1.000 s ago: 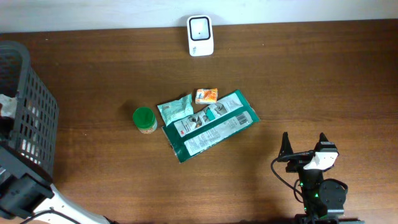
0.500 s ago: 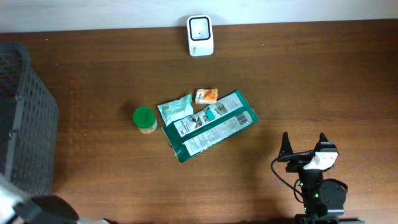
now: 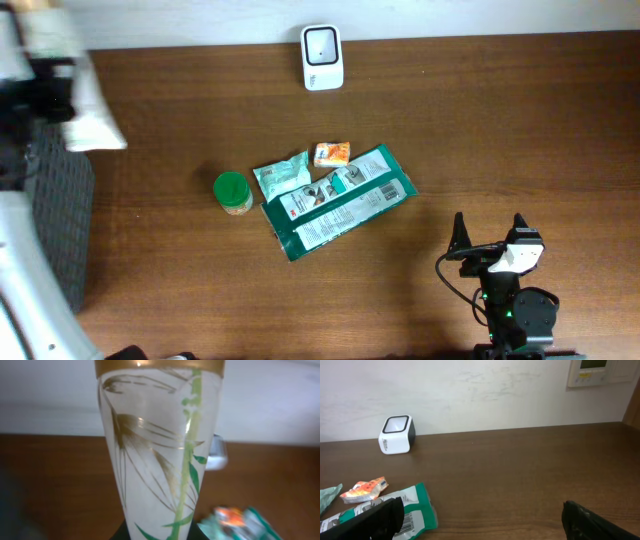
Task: Scan the item barcode
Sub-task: 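Carry the white tube past the scanner toward the table's right side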
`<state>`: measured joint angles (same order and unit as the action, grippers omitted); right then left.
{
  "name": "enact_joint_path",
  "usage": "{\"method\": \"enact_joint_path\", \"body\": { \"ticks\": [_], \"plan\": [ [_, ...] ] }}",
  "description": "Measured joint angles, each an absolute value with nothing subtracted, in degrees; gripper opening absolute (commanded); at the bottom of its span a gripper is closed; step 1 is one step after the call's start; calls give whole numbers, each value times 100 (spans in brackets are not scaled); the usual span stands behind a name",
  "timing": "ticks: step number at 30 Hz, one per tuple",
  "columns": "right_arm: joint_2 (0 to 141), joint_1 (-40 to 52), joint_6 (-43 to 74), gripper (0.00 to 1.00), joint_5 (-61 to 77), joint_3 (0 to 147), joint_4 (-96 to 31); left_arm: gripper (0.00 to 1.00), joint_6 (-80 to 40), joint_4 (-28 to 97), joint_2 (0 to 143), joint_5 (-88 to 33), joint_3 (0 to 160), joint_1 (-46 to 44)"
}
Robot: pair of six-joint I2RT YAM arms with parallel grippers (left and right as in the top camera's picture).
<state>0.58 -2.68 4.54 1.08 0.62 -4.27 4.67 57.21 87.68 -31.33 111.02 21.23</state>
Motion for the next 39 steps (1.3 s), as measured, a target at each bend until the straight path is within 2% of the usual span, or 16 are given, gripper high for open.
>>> {"method": "enact_joint_path", "body": {
  "ticks": [10, 22, 29, 36, 38, 39],
  "plan": [
    [58, -268, 454, 98, 108, 62, -427, 0, 425, 5920, 9566, -2609, 11111, -838],
    [58, -268, 454, 98, 108, 62, -427, 0, 355, 5052, 11546, -2171, 11111, -3330],
    [58, -268, 451, 98, 108, 62, -427, 0, 117, 4300, 12442, -2161, 11111, -4244],
    [58, -268, 451, 98, 108, 62, -427, 5, -327, 3935, 13041, -2156, 11111, -4427],
    [58, -268, 454, 98, 108, 62, -427, 9, -482, 3872, 13139, -2154, 11111, -4447],
    [58, -268, 456, 98, 108, 62, -427, 16, -550, 3828, 13181, -2154, 11111, -4456]
  ]
}}
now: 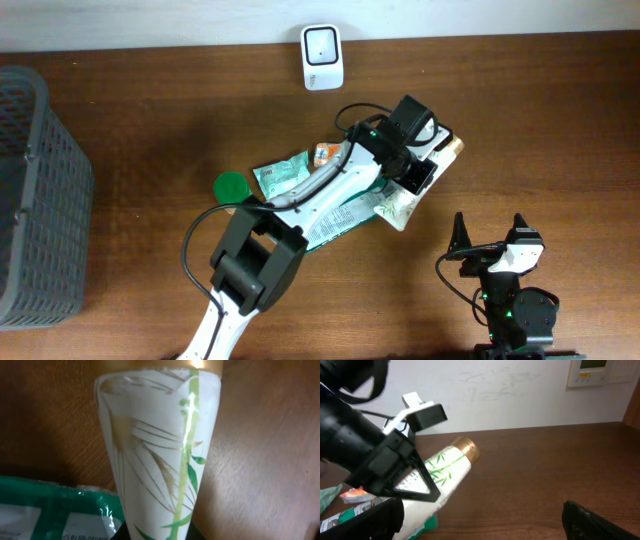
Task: Scan the item barcode
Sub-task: 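Carry the white tube past the scanner toward the table's right side, then release the tube on the table and raise the left gripper away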
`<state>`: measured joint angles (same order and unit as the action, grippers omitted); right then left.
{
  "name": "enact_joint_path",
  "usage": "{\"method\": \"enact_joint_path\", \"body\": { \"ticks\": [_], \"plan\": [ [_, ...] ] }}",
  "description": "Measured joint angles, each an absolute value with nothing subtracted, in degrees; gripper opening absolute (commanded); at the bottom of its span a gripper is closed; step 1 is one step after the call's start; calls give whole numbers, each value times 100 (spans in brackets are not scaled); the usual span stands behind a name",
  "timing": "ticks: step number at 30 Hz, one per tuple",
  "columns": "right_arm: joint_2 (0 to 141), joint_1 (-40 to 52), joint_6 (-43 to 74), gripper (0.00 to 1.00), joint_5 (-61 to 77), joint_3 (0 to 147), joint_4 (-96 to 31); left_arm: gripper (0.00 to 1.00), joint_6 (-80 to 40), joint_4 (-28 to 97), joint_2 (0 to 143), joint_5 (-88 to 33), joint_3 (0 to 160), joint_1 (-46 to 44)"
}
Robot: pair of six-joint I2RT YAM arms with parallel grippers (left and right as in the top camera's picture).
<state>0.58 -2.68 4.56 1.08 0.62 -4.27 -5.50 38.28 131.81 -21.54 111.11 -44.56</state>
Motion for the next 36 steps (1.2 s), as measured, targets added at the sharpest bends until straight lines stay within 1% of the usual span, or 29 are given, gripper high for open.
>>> {"method": "enact_joint_path", "body": {
  "ticks": [1, 2, 3, 4, 7, 12, 15, 18, 21, 26, 28, 29, 30, 33, 36],
  "plan": [
    [58, -268, 458, 98, 108, 62, -429, 29, -598, 3813, 13222, -2154, 11111, -4466],
    [58, -268, 456, 98, 108, 62, -427, 36, -637, 3804, 13266, -2156, 11111, -4477],
    [58, -268, 456, 98, 108, 62, -427, 52, -676, 3800, 13308, -2156, 11111, -4491],
    [58, -268, 454, 98, 108, 62, -427, 58, -753, 3785, 13364, -2178, 11111, -4512],
    [58, -268, 456, 98, 108, 62, -427, 62, -781, 3782, 13386, -2211, 11113, -4552],
    [58, -268, 456, 98, 108, 62, -427, 65, -803, 3824, 13384, -2499, 11174, -4547],
    [58, -268, 456, 98, 108, 62, -427, 69, -803, 4073, 13380, -2705, 11421, -4440],
    [58, -268, 456, 98, 108, 62, -427, 75, -781, 4486, 13225, -2821, 11705, -4132],
    [58, -268, 456, 98, 108, 62, -427, 82, -558, 4893, 12838, -2862, 11924, -3636],
    [58, -268, 458, 98, 108, 62, -427, 82, -56, 5424, 11883, -2895, 12132, -2591],
    [58, -268, 456, 98, 108, 62, -427, 82, 255, 5618, 11496, -2895, 12202, -2029],
    [58, -268, 458, 98, 108, 62, -427, 86, 405, 5736, 11334, -2888, 12228, -1754],
    [58, -268, 454, 98, 108, 62, -427, 87, 561, 5876, 11198, -2849, 12258, -1481],
    [58, -268, 458, 98, 108, 62, -427, 87, 1061, 6401, 11034, -2709, 12285, -814],
    [58, -268, 456, 98, 108, 62, -427, 90, 1426, 6709, 11061, -2495, 12283, -379]
  ]
}}
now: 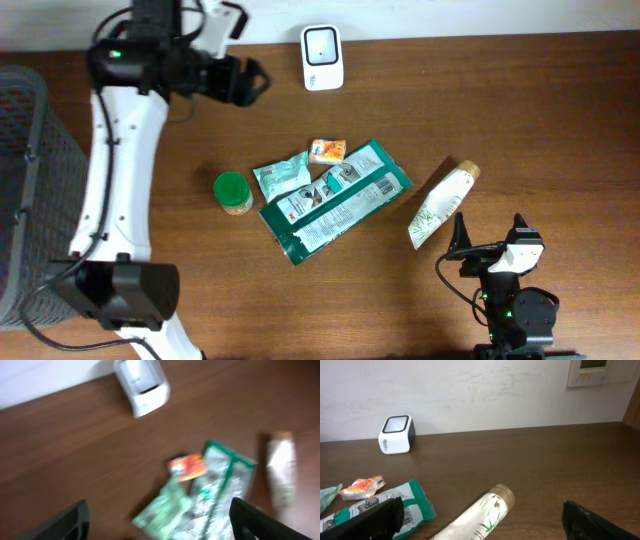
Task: Scan the item barcode
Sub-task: 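Release the tube on the table and raise the left gripper away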
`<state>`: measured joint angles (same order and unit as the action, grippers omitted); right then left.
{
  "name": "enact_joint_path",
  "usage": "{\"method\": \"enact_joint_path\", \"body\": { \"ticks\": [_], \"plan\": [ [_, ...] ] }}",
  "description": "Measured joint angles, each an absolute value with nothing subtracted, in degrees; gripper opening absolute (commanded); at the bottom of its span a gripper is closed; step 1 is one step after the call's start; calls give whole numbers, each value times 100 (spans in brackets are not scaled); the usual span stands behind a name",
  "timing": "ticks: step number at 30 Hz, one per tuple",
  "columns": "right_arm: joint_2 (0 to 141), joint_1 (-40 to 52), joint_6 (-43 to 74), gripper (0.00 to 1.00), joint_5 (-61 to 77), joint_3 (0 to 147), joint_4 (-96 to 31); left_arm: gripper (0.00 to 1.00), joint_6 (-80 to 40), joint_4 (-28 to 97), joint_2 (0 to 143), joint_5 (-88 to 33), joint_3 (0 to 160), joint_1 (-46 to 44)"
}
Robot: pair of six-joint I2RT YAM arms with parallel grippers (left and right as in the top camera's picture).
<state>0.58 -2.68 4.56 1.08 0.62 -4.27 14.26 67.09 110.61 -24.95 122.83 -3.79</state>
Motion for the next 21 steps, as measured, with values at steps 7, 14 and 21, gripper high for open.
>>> {"method": "enact_joint_path", "body": {
  "ticks": [7, 14, 21],
  "plan": [
    [58, -268, 456, 98, 108, 62, -427, 99, 2051, 6862, 11069, -2139, 12280, 202],
    [58, -268, 456, 98, 108, 62, -427, 99, 2171, 6882, 11069, -1837, 12280, 233],
    [58, -268, 454, 99, 163, 62, -425, 99, 2171, 6853, 11069, -1712, 12280, 235]
  ]
}}
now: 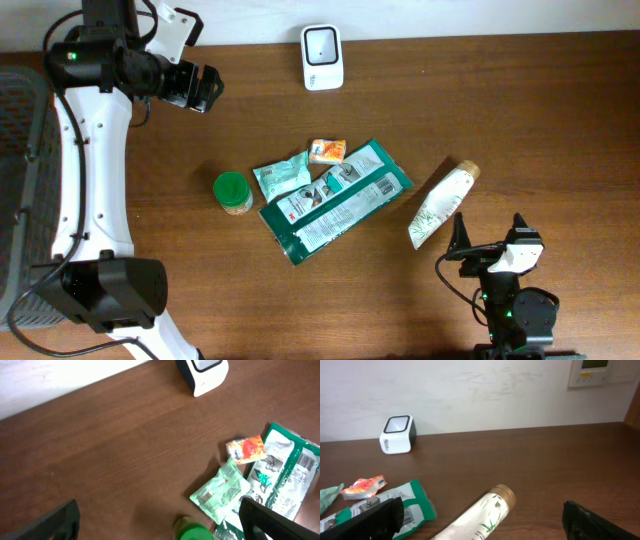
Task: Scan the item barcode
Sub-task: 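Release the tube on the table and raise the left gripper away, then reach the right gripper to the white tube and grasp it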
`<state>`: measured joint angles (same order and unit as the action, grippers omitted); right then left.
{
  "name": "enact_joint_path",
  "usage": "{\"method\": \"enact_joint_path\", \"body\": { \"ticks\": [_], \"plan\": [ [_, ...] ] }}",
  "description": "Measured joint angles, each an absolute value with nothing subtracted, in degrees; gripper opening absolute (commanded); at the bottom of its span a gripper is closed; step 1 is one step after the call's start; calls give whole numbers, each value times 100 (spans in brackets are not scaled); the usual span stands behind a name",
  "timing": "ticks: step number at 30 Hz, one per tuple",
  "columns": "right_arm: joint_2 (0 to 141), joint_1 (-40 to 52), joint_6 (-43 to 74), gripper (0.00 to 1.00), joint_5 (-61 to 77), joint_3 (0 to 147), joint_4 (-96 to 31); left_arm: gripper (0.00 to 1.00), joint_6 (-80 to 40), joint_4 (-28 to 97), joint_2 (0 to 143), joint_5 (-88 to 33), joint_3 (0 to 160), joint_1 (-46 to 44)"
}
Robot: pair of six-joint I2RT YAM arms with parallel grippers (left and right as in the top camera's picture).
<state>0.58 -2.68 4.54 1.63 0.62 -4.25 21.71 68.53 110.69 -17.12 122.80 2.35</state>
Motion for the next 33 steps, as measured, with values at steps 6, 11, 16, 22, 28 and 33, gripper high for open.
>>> {"method": "enact_joint_path", "body": {
  "ticks": [6, 11, 16, 22, 28, 33],
  "plan": [
    [58, -268, 456, 98, 458, 137, -556, 99, 2171, 6812, 11069, -1710, 12280, 233],
    [252, -268, 454, 98, 626, 624, -1238, 99, 2174, 6812, 11069, -1708, 12280, 233],
    [867, -268, 456, 98, 779, 1481, -1693, 99, 2174, 6814, 11069, -1708, 12280, 235],
    [1944, -268, 456, 98, 1055, 2445, -2259, 99, 2174, 6812, 11069, -1706, 12280, 233],
    [2689, -268, 456, 98, 1347, 3236, -2943, 99, 2174, 6810, 11069, -1706, 12280, 233],
    [3116, -268, 456, 98, 1520, 3813, -3813, 99, 2174, 6812, 11069, -1708, 12280, 233]
  ]
}}
